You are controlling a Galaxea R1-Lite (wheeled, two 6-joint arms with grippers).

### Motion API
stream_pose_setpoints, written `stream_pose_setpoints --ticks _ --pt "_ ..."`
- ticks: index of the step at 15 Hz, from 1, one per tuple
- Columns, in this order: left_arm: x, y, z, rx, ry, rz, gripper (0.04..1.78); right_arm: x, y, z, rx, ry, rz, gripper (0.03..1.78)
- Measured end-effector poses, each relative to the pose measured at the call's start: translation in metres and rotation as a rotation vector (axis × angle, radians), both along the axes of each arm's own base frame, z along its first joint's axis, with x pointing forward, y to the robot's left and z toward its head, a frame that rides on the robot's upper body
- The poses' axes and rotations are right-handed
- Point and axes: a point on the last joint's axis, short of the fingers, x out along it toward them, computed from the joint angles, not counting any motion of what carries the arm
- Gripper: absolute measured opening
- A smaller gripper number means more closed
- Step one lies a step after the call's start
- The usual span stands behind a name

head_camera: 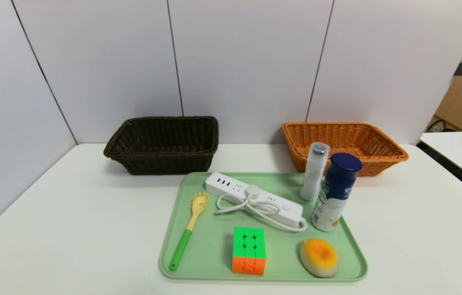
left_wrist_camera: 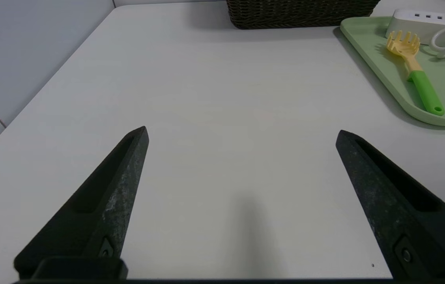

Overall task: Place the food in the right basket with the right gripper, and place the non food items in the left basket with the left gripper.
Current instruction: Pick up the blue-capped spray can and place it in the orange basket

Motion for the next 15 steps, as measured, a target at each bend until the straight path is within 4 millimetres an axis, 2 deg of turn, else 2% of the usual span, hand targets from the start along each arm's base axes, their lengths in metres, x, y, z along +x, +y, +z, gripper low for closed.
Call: stream_pose_setpoints --ticks 4,7,9,11,13,15 --pt "0.0 0.0 0.0 0.002 -0.002 0.0 1.69 0.0 0.0 0.0 -0.013 0.004 0.002 1.71" --pt "-0.005 -0.001 0.016 0.018 -0.045 -0.038 1.69 -0.002 0.001 0.008 -0.041 -0.035 0.03 1.71" --pt "-0.011 -0.002 0.042 0.021 -0.084 -0.103 1.69 -0.009 0.002 0.037 -0.045 -0.095 0.096 1.71" --pt "-0.006 -0.003 0.077 0.022 -0.103 -0.14 1.69 -0.01 0.003 0.076 -0.048 -0.126 0.15 1.71" --pt "0.014 -0.004 0.114 0.023 -0.117 -0.159 1.69 -0.001 0.003 0.115 -0.048 -0.131 0.191 1.71" --pt "0.047 -0.004 0.148 0.025 -0.137 -0.169 1.69 0.019 0.004 0.147 -0.048 -0.141 0.213 1.71"
